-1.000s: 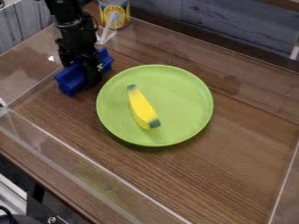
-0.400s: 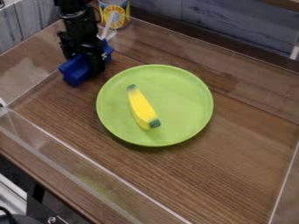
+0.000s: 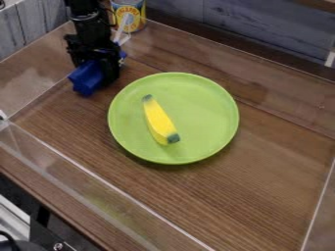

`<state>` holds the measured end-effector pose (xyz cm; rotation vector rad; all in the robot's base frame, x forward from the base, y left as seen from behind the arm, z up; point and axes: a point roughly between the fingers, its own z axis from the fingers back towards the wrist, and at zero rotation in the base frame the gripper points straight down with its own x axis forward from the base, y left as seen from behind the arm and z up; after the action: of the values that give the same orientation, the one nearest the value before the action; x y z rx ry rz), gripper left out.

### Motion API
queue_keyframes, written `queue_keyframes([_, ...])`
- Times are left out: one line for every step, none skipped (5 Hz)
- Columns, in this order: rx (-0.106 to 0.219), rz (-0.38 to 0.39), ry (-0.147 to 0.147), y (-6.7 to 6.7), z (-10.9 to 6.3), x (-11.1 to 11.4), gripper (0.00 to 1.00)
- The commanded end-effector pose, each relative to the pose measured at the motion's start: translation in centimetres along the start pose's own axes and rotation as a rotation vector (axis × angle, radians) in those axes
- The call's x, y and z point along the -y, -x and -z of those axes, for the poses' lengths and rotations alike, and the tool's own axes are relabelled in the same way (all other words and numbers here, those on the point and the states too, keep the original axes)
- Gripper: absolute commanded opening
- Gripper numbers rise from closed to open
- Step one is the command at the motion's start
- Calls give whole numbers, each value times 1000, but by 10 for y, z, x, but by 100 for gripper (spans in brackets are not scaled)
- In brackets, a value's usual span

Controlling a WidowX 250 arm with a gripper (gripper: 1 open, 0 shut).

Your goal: Put the blue object in the green plate

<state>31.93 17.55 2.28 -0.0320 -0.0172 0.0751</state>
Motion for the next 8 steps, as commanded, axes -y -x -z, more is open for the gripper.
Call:
queue_keyframes([12, 40, -19, -6, -8, 8, 0])
queue_keyframes([7, 68, -26, -9, -6, 11, 0])
queue_keyframes([3, 38, -30, -14, -7, 10, 0])
queue_keyframes([-2, 8, -35, -17, -9, 10, 0])
queue_keyframes([-7, 17, -39, -20, -13, 5, 0])
queue_keyframes([-12, 26, -43, -23, -17, 0, 0])
queue_keyframes([-18, 68, -47, -21, -15, 2, 0])
queue_keyframes([-30, 113, -51, -14, -16, 6, 0])
